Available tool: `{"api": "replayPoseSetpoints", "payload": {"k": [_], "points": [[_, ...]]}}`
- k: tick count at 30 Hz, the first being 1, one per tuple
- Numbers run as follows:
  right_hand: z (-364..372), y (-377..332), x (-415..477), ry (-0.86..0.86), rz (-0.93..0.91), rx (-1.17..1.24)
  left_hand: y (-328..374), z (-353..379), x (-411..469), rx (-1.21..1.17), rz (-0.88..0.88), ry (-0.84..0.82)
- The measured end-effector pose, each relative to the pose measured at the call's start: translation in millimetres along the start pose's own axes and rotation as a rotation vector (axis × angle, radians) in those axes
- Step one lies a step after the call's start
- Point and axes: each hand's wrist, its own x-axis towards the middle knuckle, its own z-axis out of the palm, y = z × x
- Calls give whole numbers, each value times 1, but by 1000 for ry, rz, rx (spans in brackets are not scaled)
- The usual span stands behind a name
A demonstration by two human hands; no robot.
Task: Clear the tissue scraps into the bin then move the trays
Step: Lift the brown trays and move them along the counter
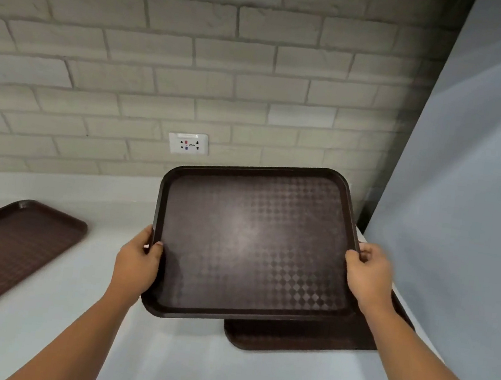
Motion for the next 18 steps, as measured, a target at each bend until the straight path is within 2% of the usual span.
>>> {"api": "replayPoseSetpoints", "payload": {"k": [5,10,13,18], "points": [[-47,47,26,-147,-61,-182,12,54,-31,-41,4,-76],[-78,96,43,-289,-62,-251,19,101,-48,102,-9,-89],[-84,121,59,-283,-51,-318,19,123,-54,218,17,-99],[-85,149,72,-286,-7,-371,21,150,-62,324,-52,-99]]}}
